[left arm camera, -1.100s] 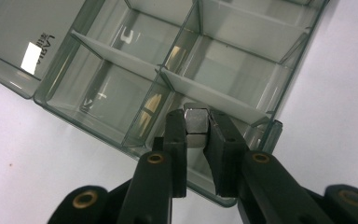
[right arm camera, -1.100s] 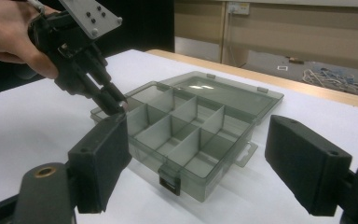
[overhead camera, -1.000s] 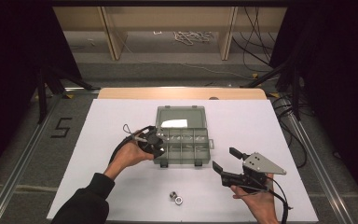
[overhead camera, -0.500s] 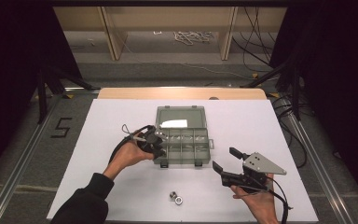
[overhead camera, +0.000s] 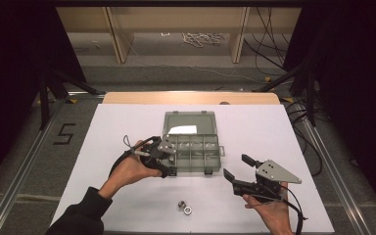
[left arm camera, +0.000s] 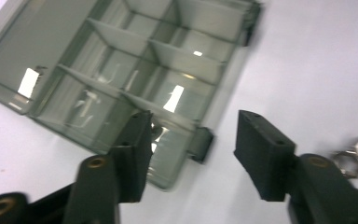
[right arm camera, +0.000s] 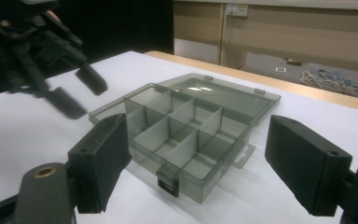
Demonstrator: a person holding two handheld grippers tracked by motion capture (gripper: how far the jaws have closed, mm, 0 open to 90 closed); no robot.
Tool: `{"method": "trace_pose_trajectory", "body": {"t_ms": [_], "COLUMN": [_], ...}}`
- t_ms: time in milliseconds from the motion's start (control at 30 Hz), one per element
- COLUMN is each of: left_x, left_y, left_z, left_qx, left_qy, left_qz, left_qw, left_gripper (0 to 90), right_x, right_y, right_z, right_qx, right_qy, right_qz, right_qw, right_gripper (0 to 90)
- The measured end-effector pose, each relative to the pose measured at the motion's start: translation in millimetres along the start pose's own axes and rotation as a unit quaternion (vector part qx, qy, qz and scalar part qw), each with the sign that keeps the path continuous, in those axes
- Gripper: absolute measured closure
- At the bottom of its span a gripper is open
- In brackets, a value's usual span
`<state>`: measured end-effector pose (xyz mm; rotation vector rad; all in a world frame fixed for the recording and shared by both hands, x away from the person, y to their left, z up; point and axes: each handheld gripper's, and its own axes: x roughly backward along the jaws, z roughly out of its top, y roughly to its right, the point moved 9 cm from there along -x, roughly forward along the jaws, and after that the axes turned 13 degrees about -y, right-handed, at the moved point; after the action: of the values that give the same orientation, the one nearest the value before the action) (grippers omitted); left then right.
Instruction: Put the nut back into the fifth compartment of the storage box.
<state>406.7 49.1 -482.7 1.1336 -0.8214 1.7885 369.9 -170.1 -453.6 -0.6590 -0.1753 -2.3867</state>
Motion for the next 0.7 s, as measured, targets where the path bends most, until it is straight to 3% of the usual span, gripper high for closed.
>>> {"method": "trace_pose_trajectory", "body": {"t_ms": [200,267,367,400,600,700], "left_x": [3.1,1.5,-1.8,-2.7,-9.6,-13.7], "left_y": [23.4,30.5,41.1,43.4,60.1,66.0], "left_z": [-8.2,-9.8,-11.7,-12.3,-12.1,-12.5], "left_qx": [-0.022,-0.025,-0.031,-0.037,-0.076,-0.082], "left_qy": [-0.012,-0.01,-0.01,-0.011,-0.018,-0.024], "left_qz": [-0.011,-0.017,-0.03,-0.031,-0.051,-0.056], "left_qw": [0.9996,0.9995,0.999,0.9988,0.9956,0.9948], "left_gripper": [36.9,35.7,34.8,34.4,32.9,32.8], "right_x": [0.5,-0.3,-0.4,-0.8,-2.0,-0.6], "right_y": [1.2,3.0,-0.2,1.6,1.6,1.5], "right_z": [-0.1,2.2,0.4,1.7,2.5,1.2], "right_qx": [-0.001,0.012,0.001,0.01,0.009,0.01], "right_qy": [-0.001,0.009,0.001,0.007,0.013,0.005], "right_qz": [-0.002,-0.008,0.0,-0.005,-0.003,-0.004], "right_qw": [1.0,0.9999,1.0,0.9999,0.9999,0.9999], "right_gripper": [22.4,22.2,22.2,22.2,22.2,22.2]}}
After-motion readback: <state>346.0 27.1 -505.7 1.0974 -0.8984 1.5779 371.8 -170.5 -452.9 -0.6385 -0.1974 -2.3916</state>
